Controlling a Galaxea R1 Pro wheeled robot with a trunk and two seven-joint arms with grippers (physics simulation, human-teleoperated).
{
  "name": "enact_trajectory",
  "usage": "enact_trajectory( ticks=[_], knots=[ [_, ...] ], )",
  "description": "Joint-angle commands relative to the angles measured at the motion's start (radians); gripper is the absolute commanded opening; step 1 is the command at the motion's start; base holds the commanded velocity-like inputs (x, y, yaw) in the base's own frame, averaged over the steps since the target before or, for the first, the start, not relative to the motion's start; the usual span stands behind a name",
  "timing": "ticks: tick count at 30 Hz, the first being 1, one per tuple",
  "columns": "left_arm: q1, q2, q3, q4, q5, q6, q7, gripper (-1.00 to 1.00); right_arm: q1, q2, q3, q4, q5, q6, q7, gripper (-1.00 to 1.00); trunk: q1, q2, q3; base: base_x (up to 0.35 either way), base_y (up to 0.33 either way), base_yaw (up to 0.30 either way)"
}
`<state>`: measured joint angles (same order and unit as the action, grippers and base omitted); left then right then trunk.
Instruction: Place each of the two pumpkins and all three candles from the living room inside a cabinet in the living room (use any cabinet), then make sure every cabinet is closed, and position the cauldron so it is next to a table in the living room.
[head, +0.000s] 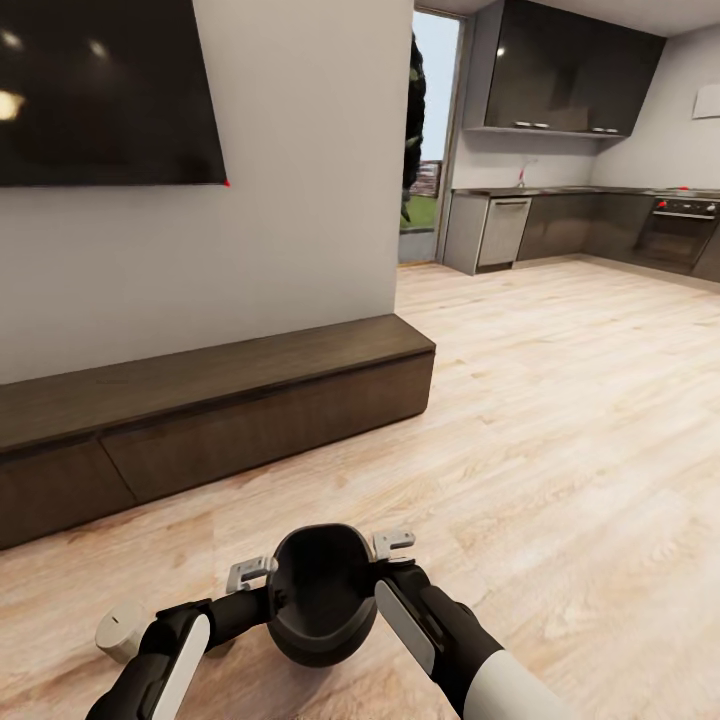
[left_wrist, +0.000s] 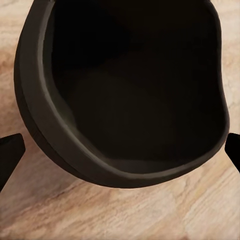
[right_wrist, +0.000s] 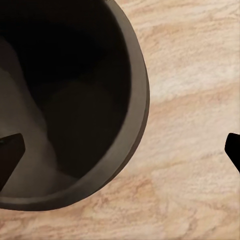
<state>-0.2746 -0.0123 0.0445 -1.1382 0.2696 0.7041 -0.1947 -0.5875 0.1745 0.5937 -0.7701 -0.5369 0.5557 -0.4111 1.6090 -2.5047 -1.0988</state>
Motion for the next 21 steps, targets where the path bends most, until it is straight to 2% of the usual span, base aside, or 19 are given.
enact_trajectory(
  ticks=[1,12,17,21],
  knots=[
    [0.000,0.000,-0.001,0.000,0.000,0.000,0.000,1.00,0.000,0.000,0.000,0.000,0.000,0.000,0.000,1.00,0.000,0.000,0.000,0.000,0.000,0.000],
    [0.000,0.000,0.000,0.000,-0.001,-0.001,0.001,1.00,0.000,0.000,0.000,0.000,0.000,0.000,0.000,1.00,0.000,0.000,0.000,0.063,-0.034,0.000],
    [0.000,0.000,-0.001,0.001,0.000,-0.045,0.001,1.00,0.000,0.000,0.000,0.000,0.000,0.000,0.000,1.00,0.000,0.000,0.000,0.005,-0.003,0.000],
    [0.000,0.000,-0.001,0.001,-0.001,-0.054,0.001,1.00,0.000,0.000,0.000,0.001,0.000,0.000,0.000,1.00,0.002,-0.001,-0.015,0.000,0.000,0.000]
  ],
)
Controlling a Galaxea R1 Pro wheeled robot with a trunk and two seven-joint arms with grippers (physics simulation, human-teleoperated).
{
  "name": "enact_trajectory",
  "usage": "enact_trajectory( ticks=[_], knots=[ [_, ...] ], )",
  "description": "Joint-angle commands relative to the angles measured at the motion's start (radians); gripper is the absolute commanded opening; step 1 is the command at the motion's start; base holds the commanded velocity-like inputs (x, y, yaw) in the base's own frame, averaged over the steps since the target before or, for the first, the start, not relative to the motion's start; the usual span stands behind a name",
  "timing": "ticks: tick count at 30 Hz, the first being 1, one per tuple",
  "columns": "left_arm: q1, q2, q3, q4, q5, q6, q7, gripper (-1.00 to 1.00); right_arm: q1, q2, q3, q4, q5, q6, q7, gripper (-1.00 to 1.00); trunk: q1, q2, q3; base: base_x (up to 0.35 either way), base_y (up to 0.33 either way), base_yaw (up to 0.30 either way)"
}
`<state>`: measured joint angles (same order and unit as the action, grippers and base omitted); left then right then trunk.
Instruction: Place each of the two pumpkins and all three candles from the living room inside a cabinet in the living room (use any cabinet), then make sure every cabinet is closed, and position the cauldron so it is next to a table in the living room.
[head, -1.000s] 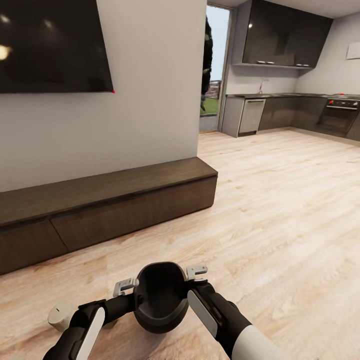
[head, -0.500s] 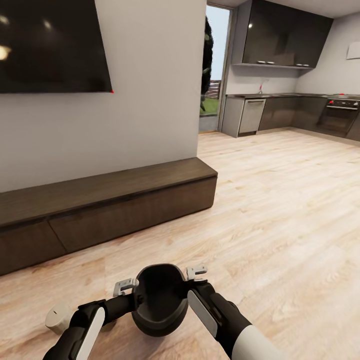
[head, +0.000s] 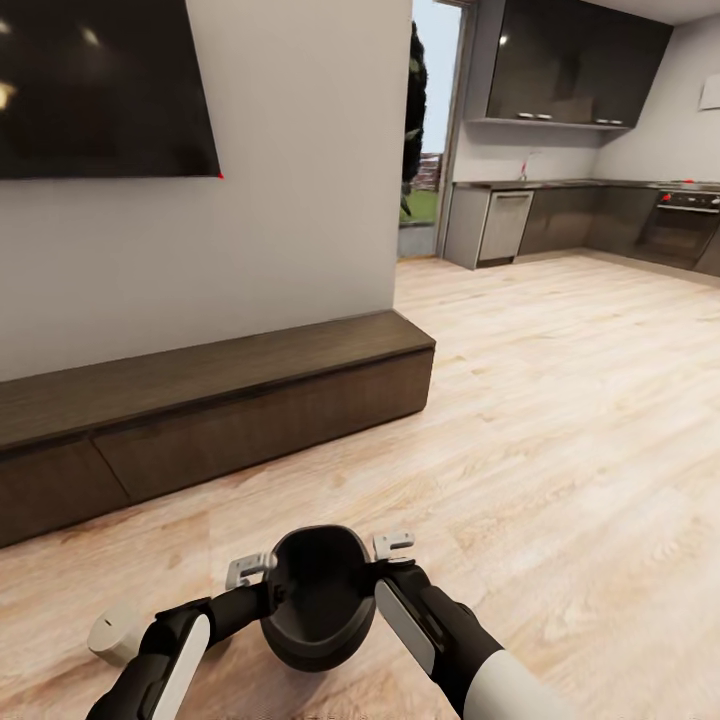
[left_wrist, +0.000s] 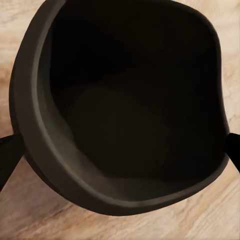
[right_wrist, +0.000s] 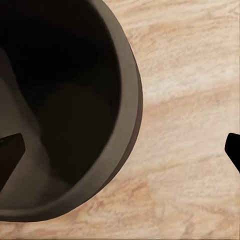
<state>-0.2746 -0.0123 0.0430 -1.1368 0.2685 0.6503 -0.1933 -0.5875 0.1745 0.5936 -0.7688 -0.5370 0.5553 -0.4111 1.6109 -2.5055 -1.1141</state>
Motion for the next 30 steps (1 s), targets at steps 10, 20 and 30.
enact_trajectory(
  ticks=[10,20,30],
  knots=[
    [0.000,0.000,0.000,0.000,0.000,-0.001,0.000,1.00,0.000,0.000,0.001,0.012,0.000,-0.001,0.000,1.00,0.002,-0.001,-0.019,0.000,0.000,0.000],
    [0.000,0.000,0.000,0.002,0.000,-0.001,0.000,1.00,0.000,0.000,0.038,0.026,-0.001,-0.051,0.000,1.00,0.005,-0.003,-0.043,0.000,0.000,0.000],
    [0.000,0.000,0.000,0.002,0.001,-0.002,0.000,1.00,0.000,0.000,0.041,0.031,-0.001,-0.057,0.000,1.00,0.008,-0.004,-0.066,0.000,0.000,0.000]
  ],
)
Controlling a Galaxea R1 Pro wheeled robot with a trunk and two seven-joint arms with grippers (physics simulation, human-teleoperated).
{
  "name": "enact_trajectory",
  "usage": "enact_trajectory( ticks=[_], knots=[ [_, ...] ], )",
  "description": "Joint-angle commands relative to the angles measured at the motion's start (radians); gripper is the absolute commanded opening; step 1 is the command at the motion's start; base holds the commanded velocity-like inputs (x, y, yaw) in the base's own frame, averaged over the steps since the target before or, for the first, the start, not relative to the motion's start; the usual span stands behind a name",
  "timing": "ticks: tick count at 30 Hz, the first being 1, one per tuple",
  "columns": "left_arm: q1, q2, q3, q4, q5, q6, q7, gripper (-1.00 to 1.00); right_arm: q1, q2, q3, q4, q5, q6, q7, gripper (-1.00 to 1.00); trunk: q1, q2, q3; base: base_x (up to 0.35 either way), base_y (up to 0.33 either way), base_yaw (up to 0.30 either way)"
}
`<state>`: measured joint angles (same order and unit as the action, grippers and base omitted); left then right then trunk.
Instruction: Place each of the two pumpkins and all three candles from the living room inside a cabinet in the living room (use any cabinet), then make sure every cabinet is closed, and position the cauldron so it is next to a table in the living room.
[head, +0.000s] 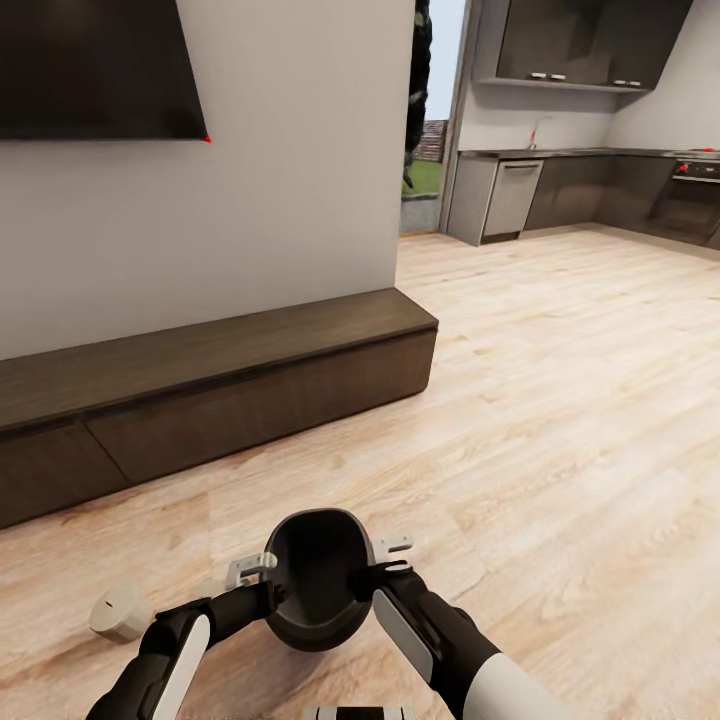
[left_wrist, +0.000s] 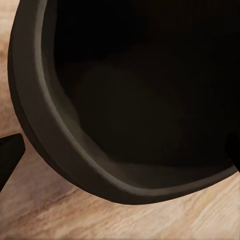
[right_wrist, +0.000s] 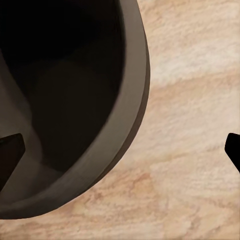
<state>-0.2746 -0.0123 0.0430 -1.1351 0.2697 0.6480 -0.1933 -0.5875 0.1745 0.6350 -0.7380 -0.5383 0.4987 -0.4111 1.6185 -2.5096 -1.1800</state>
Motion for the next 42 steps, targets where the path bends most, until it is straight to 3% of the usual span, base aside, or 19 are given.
enact_trajectory(
  ticks=[1,33,36,42],
  knots=[
    [0.000,0.000,0.000,0.000,0.000,0.000,0.000,1.00,0.000,0.000,0.000,0.000,0.000,0.000,0.000,1.00,0.000,0.000,0.000,0.000,0.000,0.000],
    [0.000,0.000,0.000,0.000,-0.001,-0.001,0.000,1.00,0.000,0.000,0.000,0.000,0.001,-0.001,0.000,1.00,0.000,0.000,0.000,0.060,0.023,0.000],
    [0.000,0.000,0.000,0.000,-0.001,-0.001,0.000,1.00,0.000,0.000,0.000,0.000,0.001,-0.001,0.000,1.00,0.001,-0.001,-0.012,0.004,0.001,0.000],
    [0.000,0.000,0.000,0.000,-0.001,-0.001,0.000,1.00,0.000,0.000,0.000,0.000,0.001,-0.002,0.000,1.00,0.001,-0.001,-0.012,0.000,0.000,0.000]
  ],
)
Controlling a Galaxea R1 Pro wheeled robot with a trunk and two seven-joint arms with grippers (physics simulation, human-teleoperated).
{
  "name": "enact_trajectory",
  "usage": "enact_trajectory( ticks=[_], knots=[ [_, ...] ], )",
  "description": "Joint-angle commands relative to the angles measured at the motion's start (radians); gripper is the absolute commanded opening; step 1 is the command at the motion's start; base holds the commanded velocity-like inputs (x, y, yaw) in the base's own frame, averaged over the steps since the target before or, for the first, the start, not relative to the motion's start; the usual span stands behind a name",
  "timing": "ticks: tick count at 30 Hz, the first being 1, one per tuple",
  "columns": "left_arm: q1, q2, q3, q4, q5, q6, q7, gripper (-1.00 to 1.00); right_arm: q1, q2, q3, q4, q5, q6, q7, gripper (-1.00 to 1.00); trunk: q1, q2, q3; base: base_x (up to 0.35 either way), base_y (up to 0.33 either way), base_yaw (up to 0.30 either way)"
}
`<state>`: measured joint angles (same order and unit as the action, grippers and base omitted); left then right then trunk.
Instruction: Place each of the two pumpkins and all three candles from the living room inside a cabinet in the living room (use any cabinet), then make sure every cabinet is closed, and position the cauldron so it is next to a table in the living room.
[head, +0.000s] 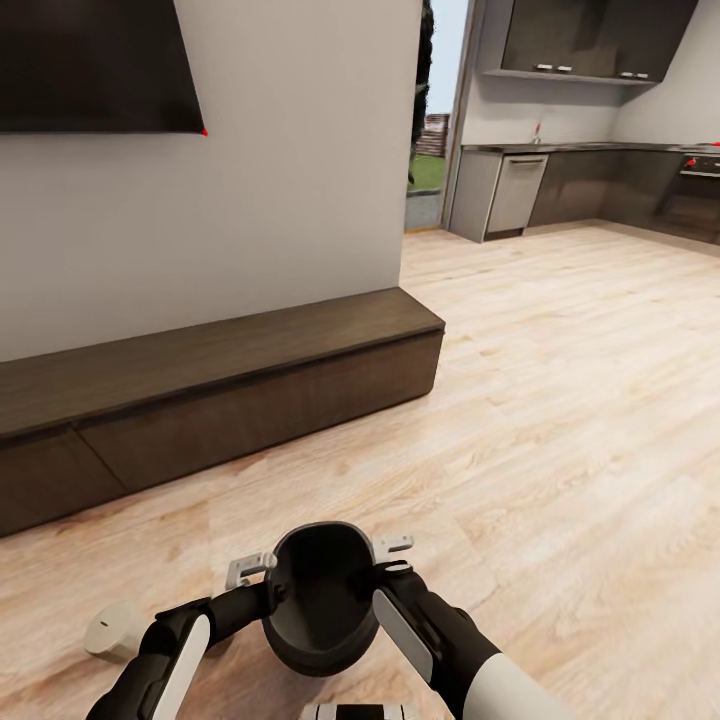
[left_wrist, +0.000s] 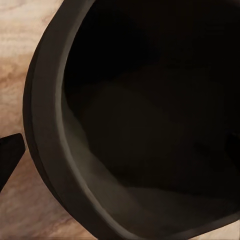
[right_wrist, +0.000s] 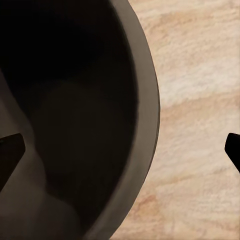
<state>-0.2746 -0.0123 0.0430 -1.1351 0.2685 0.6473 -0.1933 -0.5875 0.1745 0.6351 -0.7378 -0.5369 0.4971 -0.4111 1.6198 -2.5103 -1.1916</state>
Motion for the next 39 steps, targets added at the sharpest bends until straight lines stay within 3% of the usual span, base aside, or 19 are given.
enact_trajectory(
  ticks=[1,13,18,26,39],
  knots=[
    [0.000,0.000,0.000,0.000,0.000,0.000,0.000,1.00,0.000,0.000,0.000,0.000,0.000,0.000,0.000,1.00,0.000,0.000,-0.004,0.000,0.000,0.000],
    [0.000,0.000,0.000,0.003,0.000,0.000,0.000,1.00,0.000,0.000,0.000,0.003,0.000,0.000,0.000,1.00,0.004,-0.002,-0.039,0.000,0.000,0.000],
    [0.000,0.000,0.000,0.003,0.000,0.000,0.000,1.00,0.000,0.000,0.000,0.003,0.000,0.000,0.000,1.00,0.004,-0.002,-0.039,0.000,0.000,0.000],
    [0.000,0.000,0.000,0.003,0.000,0.000,0.000,1.00,0.000,0.000,0.000,0.003,0.000,0.000,0.000,1.00,0.008,-0.004,-0.070,0.000,0.000,0.000],
    [0.000,0.000,0.000,0.003,0.000,0.000,0.000,1.00,0.000,0.000,0.000,0.003,0.000,0.000,0.000,1.00,0.010,-0.005,-0.085,0.000,0.000,0.000]
  ],
)
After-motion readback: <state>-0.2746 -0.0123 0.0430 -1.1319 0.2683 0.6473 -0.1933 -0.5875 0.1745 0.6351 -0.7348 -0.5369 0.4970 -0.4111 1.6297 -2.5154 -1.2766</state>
